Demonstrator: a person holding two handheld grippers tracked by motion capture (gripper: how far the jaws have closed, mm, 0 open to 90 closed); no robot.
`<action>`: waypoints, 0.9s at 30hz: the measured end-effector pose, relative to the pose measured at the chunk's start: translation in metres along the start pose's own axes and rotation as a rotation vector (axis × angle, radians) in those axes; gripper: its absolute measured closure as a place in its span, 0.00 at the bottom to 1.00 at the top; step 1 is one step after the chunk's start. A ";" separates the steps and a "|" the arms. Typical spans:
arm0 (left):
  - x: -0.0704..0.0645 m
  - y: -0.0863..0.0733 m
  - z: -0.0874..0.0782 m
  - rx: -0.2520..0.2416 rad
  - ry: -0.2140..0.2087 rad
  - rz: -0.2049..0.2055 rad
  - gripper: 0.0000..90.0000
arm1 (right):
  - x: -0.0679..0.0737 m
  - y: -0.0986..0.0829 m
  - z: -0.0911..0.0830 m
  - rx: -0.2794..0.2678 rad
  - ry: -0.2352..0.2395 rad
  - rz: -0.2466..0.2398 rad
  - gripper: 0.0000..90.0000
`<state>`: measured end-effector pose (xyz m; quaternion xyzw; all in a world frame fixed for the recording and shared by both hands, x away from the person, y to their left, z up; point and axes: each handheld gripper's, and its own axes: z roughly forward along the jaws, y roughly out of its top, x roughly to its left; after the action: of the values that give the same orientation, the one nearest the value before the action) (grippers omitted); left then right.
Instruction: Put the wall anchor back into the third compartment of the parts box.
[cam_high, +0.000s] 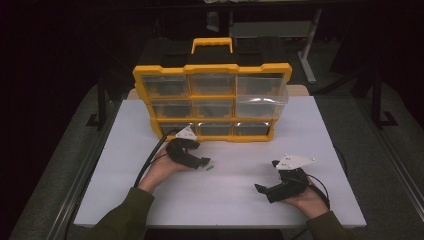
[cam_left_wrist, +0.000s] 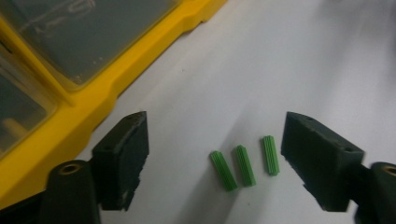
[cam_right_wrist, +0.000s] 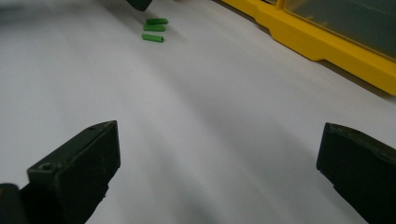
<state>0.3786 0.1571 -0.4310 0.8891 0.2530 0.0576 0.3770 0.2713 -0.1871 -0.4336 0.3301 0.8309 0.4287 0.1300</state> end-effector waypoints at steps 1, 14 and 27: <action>0.000 0.000 0.001 0.009 -0.001 0.000 0.34 | 0.000 0.000 0.000 0.000 0.001 0.000 0.00; -0.001 -0.002 0.004 0.096 -0.001 0.021 0.66 | 0.001 0.000 0.002 0.013 0.002 -0.001 0.00; -0.002 -0.003 0.007 0.132 -0.008 0.039 0.87 | 0.000 -0.001 0.002 0.011 0.002 -0.001 0.00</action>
<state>0.3775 0.1531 -0.4380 0.9170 0.2374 0.0445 0.3173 0.2716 -0.1861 -0.4349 0.3300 0.8335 0.4244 0.1274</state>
